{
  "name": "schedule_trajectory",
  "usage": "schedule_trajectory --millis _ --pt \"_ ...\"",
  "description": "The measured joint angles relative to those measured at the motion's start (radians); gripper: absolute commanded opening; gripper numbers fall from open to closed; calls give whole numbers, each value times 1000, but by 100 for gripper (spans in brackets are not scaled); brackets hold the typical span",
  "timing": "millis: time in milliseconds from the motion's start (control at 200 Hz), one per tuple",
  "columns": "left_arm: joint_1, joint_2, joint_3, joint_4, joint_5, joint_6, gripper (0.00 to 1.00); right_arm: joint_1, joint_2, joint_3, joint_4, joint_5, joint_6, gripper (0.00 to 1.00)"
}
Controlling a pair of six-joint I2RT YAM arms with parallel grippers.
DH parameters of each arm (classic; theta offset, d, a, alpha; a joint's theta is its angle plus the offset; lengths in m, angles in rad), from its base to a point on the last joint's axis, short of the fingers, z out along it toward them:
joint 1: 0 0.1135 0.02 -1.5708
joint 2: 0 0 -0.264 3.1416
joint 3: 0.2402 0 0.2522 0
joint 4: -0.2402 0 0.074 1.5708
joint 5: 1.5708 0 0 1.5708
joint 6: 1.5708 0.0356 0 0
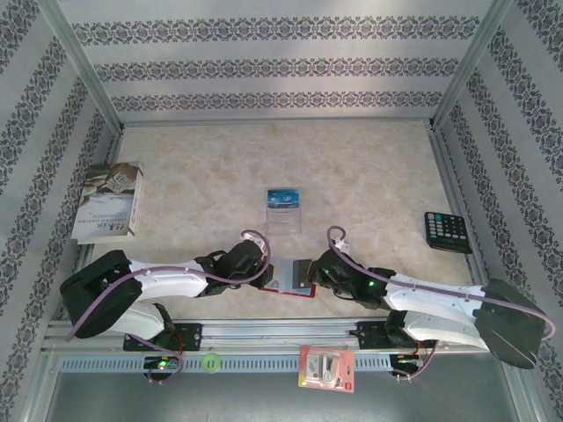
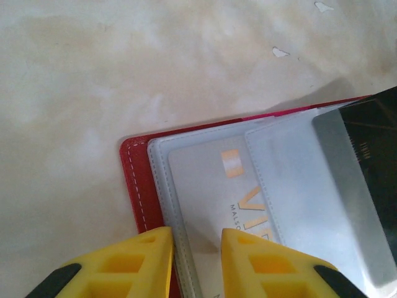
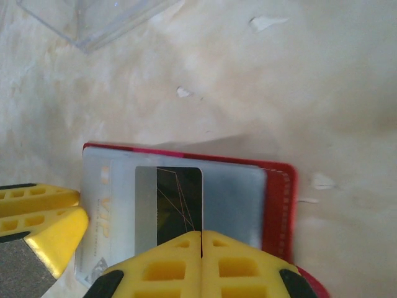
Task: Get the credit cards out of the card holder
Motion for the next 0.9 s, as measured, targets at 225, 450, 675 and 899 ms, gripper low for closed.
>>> schedule_trajectory --millis 225,450,675,899 --pt "0 -51 -5 -29 -4 0 40 -3 -127 5 -108 39 -89 0" --pt "0 -271 -5 -76 -18 38 63 -74 -222 98 -144 -31 -272 0" --pt "11 -410 -31 -28 36 81 73 -114 -220 150 -46 -166 -395 0" --pt "108 -500 -161 167 177 53 56 -177 -162 136 222 -308 -378 0"
